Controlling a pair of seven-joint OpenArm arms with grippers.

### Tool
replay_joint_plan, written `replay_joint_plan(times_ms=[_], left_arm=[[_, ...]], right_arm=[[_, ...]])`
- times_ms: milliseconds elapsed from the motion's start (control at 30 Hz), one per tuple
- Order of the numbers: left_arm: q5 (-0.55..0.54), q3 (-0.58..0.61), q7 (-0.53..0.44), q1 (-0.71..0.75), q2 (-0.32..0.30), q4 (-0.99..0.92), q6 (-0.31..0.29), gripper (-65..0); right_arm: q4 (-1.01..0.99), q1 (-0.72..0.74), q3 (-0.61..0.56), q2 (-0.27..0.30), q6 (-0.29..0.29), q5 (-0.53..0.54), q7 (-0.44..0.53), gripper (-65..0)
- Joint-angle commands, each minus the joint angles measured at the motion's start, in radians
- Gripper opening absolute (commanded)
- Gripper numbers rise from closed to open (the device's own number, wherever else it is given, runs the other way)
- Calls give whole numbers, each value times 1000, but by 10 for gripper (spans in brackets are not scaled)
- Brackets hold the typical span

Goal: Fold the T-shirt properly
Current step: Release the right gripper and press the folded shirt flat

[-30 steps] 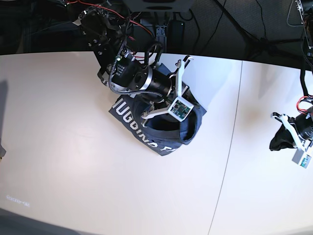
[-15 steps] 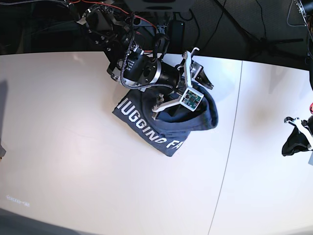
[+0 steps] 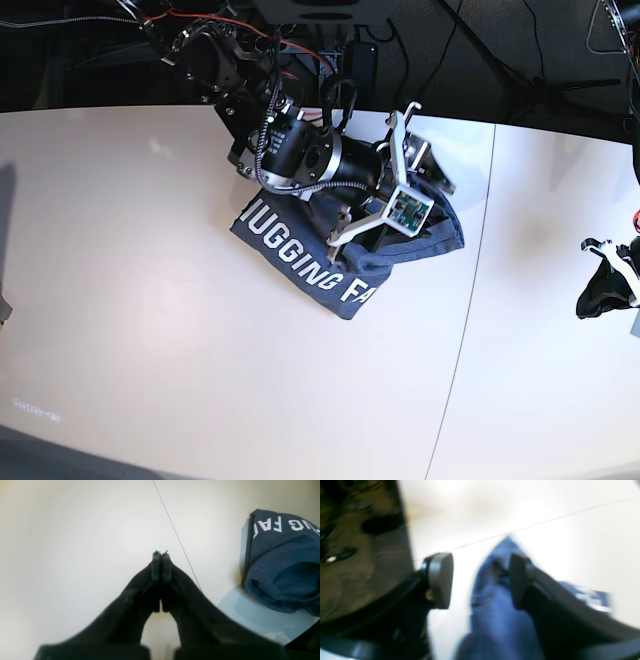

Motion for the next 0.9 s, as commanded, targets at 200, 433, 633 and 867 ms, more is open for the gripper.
replay_joint_plan(times_ms=[200, 433, 633, 867], left_arm=[[-13, -8, -18, -16, -20, 13, -34, -650], [-14, -8, -19, -16, -20, 13, -34, -650], [-13, -8, -19, -16, -20, 13, -34, -650], [-14, -8, -19, -16, -19, 13, -34, -650]], right_arm=[[14, 22, 164, 5, 43, -11, -27, -650], [14, -62, 170, 103, 43, 70, -58, -650], [14, -187, 158, 132, 47, 178, -58, -650], [17, -230, 98, 130, 47, 237, -51, -650]])
